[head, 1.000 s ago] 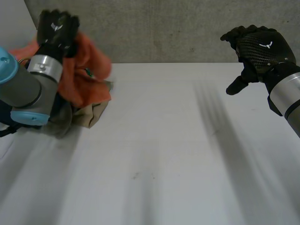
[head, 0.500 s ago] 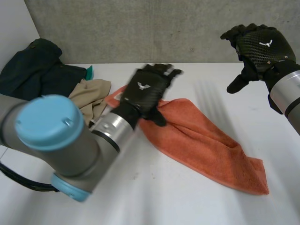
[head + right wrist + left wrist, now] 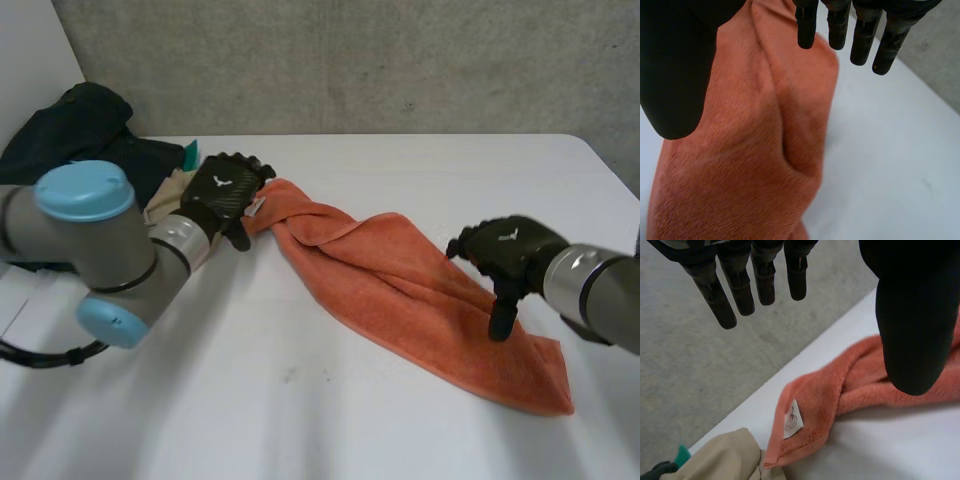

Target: Fold the laundry.

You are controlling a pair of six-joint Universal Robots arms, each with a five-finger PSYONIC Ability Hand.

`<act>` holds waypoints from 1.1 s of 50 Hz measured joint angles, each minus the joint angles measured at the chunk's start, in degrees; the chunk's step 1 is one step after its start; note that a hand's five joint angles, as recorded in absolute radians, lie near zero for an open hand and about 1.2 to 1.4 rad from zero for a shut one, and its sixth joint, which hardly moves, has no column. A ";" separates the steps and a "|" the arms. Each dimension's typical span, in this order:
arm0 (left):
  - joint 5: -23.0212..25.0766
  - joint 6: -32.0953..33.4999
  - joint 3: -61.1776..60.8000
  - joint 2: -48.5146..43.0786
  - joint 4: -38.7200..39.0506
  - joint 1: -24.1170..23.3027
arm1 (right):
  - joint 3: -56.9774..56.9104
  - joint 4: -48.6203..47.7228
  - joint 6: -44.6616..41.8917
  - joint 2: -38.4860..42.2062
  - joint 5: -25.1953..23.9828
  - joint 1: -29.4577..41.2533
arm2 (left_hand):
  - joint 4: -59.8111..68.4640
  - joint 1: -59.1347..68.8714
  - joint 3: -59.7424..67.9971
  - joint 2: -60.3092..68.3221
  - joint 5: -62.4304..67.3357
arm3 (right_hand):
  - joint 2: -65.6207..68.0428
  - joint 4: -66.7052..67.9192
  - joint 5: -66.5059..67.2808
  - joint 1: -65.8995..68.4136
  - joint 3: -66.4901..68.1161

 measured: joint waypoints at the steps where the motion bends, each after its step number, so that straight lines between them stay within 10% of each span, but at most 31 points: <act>1: 0.00 0.00 0.00 0.00 0.00 0.00 | 0.00 0.00 0.00 0.00 0.00 0.00 | 0.00 0.00 0.00 0.00 0.00 | 0.00 0.00 0.00 0.00 0.00; 36: 3.11 7.37 43.96 -34.93 -4.53 0.47 | 14.34 -21.72 0.00 3.45 6.02 -0.05 | 23.51 24.73 23.58 23.50 23.00 | 0.84 0.35 0.52 0.52 0.53; 41: 3.02 7.77 45.45 -35.76 -4.82 0.45 | 14.26 -22.43 -0.10 3.74 5.89 -0.08 | 49.10 47.57 48.73 49.18 47.90 | 28.87 26.84 25.77 24.16 27.72; 47: 0.50 8.69 41.80 -30.70 -2.66 0.27 | 14.01 -22.90 -0.72 4.81 5.72 -0.11 | 51.34 47.57 50.98 51.20 48.51 | 54.02 53.37 52.21 44.83 54.06; 55: -1.63 9.13 31.69 -18.94 4.24 0.06 | 13.60 -22.28 -1.89 5.28 5.56 -0.46 | 51.47 47.57 50.98 51.20 48.51 | 54.55 54.71 53.71 45.48 55.70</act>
